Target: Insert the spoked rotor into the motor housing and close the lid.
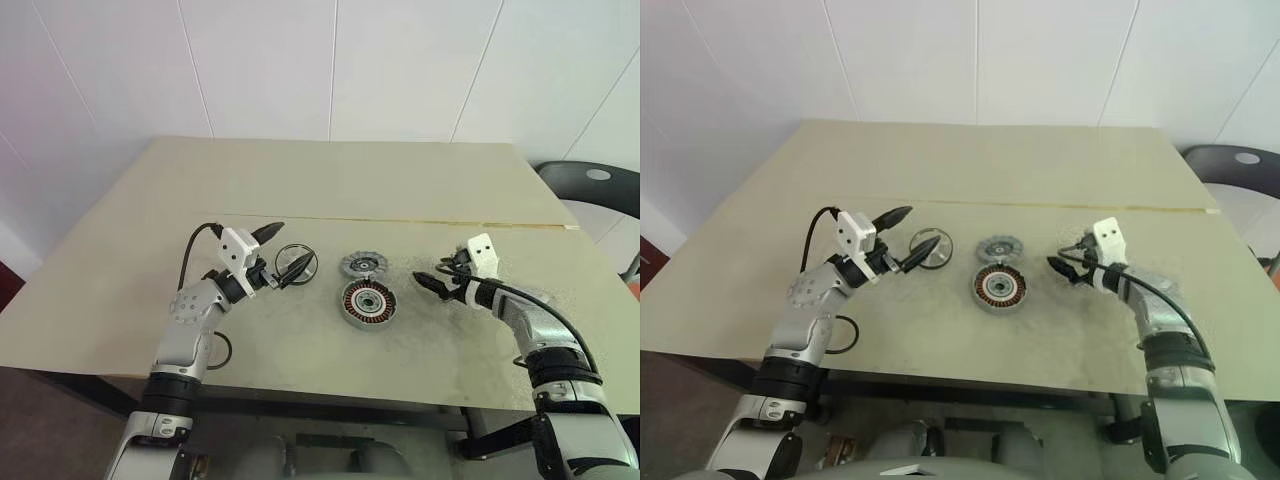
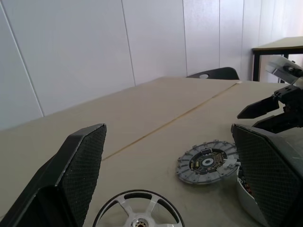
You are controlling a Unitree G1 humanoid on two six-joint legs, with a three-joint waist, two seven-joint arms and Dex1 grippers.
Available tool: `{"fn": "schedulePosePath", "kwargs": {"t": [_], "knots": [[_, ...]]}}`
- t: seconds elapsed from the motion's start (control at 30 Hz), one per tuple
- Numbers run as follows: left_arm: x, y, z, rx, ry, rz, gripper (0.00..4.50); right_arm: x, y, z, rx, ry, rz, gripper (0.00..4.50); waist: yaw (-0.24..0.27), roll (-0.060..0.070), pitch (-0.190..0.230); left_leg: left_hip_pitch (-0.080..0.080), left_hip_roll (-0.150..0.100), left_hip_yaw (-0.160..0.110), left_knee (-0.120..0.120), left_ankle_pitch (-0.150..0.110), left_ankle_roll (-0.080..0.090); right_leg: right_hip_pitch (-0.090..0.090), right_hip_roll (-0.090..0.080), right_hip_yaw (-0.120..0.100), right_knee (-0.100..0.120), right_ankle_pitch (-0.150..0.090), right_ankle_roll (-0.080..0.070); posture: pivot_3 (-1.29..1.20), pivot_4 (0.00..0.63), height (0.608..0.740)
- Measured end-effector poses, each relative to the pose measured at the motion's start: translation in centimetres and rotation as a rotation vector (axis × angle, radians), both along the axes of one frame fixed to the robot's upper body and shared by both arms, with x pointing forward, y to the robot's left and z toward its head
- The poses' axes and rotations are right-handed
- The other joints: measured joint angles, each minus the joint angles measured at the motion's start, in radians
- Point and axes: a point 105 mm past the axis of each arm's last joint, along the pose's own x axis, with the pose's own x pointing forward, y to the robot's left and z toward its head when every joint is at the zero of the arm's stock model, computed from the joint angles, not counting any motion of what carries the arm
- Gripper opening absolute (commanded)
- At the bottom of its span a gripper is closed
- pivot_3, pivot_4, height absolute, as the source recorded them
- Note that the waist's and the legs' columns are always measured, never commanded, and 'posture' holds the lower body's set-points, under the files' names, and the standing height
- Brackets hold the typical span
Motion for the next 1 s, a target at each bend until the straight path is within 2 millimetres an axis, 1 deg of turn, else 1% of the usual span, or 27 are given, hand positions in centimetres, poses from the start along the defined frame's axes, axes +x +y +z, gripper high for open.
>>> {"fn": "schedulePosePath", "kwargs": {"t": [0.07, 0.2, 0.6, 0.8, 0.97, 1.0], "knots": [[0.0, 0.0, 0.0, -0.001, 0.001, 0.001, 4.5, -0.1, 0.4, -0.4, -0.019, 0.006, 0.013, 4.49, 0.0, 0.0, 0.0, 0.0, 0.0, 0.0, 0.0, 0.0, 0.0, 0.0, 0.0, 0.0, 0.0, 0.0, 0.0, 0.0, 0.0, 0.74], [0.0, 0.0, -0.1, 0.001, 0.003, 0.003, 4.5, -0.1, 1.1, -0.9, 0.005, 0.031, 0.015, 4.49, -0.001, 0.0, 0.0, 0.0, 0.0, 0.0, 0.001, 0.0, 0.0, 0.0, 0.0, 0.0, 0.001, 0.0, 0.0, 0.0, 0.0, 0.74], [0.0, 0.1, -0.4, 0.007, 0.009, 0.015, 4.5, -0.3, 1.4, -1.0, 0.05, 0.076, 0.003, 4.49, 0.0, 0.0, -0.001, 0.003, 0.0, 0.0, 0.0, -0.001, -0.001, 0.003, 0.0, 0.0, 0.001, 0.0, 0.0, 0.0, 0.0, 0.74], [0.0, 0.3, -0.5, 0.009, 0.011, 0.025, 4.5, -0.7, 1.2, -1.2, -0.007, 0.055, 0.051, 4.49, 0.0, 0.0, -0.001, 0.004, 0.0, 0.0, 0.0, -0.001, -0.001, 0.003, 0.0, 0.0, 0.001, 0.0, 0.0, 0.0, 0.0, 0.74], [0.0, 0.3, -0.5, 0.014, 0.01, 0.028, 4.5, -0.7, 1.1, -1.2, -0.01, 0.043, 0.059, 4.49, 0.0, 0.0, -0.001, 0.004, 0.0, 0.0, 0.0, -0.001, -0.001, 0.003, 0.0, 0.0, 0.001, 0.0, -0.001, 0.0, 0.0, 0.74], [0.0, 0.3, -0.5, 0.015, 0.009, 0.029, 4.5, -0.7, 1.1, -1.3, -0.01, 0.043, 0.058, 4.09, 0.0, 0.0, -0.001, 0.004, 0.0, 0.0, 0.0, -0.001, -0.001, 0.003, 0.0, 0.0, 0.001, -0.001, -0.001, 0.0, 0.0, 0.74]]}}
